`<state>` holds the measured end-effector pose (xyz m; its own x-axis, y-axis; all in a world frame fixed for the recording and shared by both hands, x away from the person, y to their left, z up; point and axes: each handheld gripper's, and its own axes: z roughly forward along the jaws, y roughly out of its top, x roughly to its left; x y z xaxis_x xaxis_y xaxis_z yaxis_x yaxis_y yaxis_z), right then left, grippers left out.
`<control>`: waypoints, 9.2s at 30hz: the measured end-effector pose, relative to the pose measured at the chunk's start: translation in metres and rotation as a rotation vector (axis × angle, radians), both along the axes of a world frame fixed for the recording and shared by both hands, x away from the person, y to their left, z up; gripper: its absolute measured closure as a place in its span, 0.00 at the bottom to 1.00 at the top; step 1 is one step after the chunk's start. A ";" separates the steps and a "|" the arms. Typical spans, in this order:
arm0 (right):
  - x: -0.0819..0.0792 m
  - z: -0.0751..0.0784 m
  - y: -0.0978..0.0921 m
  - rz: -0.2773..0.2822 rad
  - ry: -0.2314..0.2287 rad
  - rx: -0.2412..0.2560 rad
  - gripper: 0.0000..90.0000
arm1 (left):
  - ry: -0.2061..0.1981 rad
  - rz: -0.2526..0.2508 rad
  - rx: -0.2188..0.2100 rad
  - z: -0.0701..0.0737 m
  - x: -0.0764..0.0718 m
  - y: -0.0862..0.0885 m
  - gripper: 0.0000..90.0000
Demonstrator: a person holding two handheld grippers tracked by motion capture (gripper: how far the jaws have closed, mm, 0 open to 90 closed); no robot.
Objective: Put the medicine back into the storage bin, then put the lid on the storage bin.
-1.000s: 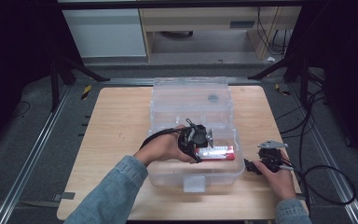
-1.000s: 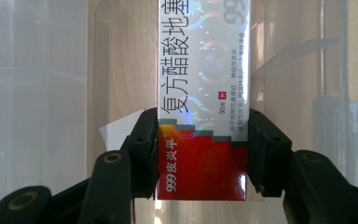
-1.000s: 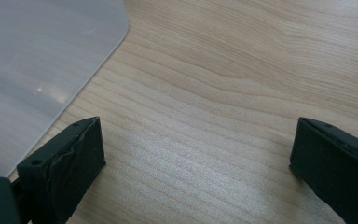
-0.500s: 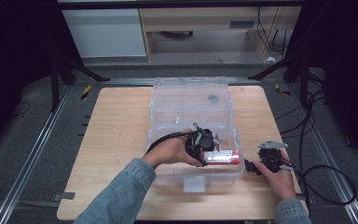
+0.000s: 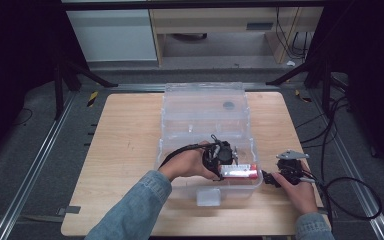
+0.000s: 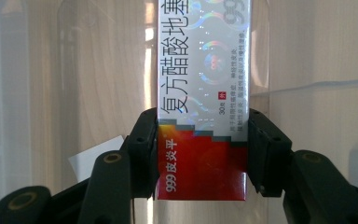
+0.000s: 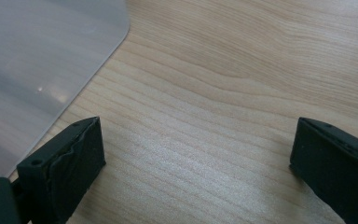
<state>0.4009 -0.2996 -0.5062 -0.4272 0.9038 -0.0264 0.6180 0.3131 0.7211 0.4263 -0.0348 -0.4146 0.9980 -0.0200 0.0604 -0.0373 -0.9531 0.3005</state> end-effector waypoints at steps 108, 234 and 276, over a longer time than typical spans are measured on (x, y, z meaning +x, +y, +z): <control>-0.001 0.000 0.000 0.001 -0.001 -0.001 0.04 | -0.091 0.127 -0.269 0.033 -0.017 0.044 0.42; 0.124 0.171 0.138 0.568 0.010 -0.265 0.74 | -0.051 0.306 -0.275 -0.014 -0.073 0.162 0.72; 0.152 0.181 0.151 0.600 0.037 -0.299 0.87 | -0.026 0.357 -0.352 -0.016 -0.044 0.164 0.84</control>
